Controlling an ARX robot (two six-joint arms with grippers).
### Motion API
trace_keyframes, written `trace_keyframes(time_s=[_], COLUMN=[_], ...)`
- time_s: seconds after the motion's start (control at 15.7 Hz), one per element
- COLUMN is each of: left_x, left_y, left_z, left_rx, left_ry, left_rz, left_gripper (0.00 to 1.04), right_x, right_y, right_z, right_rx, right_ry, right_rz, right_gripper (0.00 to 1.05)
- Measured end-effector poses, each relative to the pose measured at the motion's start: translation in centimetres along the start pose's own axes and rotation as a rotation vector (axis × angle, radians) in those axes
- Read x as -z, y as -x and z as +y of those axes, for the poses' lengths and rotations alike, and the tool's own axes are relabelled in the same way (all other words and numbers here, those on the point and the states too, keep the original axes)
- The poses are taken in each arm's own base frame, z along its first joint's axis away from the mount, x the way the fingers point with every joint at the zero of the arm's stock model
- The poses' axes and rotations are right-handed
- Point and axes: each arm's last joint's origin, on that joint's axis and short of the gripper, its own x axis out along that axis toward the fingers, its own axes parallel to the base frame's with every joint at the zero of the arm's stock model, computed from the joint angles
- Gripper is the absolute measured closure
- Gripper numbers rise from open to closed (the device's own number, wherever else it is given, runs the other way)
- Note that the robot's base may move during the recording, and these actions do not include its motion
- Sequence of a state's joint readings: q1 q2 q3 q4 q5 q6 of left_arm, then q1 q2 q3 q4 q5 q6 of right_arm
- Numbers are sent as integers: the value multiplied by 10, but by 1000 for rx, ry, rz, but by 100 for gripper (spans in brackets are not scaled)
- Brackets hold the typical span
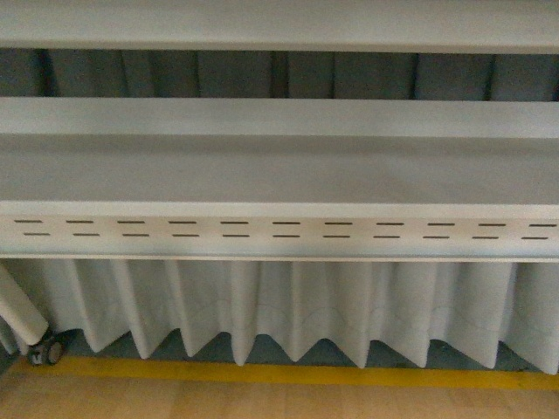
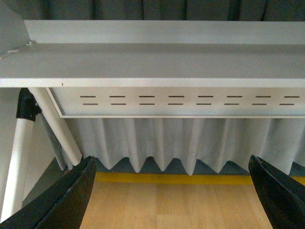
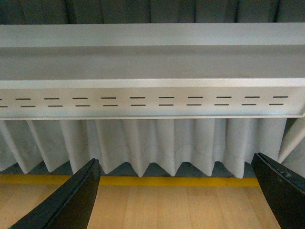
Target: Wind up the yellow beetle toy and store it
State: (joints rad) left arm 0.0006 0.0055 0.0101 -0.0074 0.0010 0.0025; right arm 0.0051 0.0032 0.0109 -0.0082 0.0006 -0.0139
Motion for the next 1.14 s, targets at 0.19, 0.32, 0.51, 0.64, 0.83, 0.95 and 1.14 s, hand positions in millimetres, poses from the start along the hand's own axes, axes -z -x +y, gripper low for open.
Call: trace_keyframes(time_s=[0.19, 0.32, 0.51, 0.64, 0.83, 0.95, 1.14], left_x=[0, 0, 0, 0, 0, 0, 0], left_y=[0, 0, 0, 0, 0, 0, 0], left_z=[0, 0, 0, 0, 0, 0, 0], left_rx=[-2, -2, -2, -2, -2, -2, -2], left_ry=[0, 0, 0, 0, 0, 0, 0], left_rz=[-3, -2, -3, -3, -3, -3, -3], left_gripper=[7, 7, 7, 7, 7, 7, 7], right_x=[0, 0, 0, 0, 0, 0, 0], right_y=[0, 0, 0, 0, 0, 0, 0], right_z=[0, 0, 0, 0, 0, 0, 0], right_rx=[0, 0, 0, 0, 0, 0, 0], right_ry=[0, 0, 0, 0, 0, 0, 0], right_rz=[-3, -3, -3, -3, -3, -3, -3], right_gripper=[7, 7, 7, 7, 7, 7, 7])
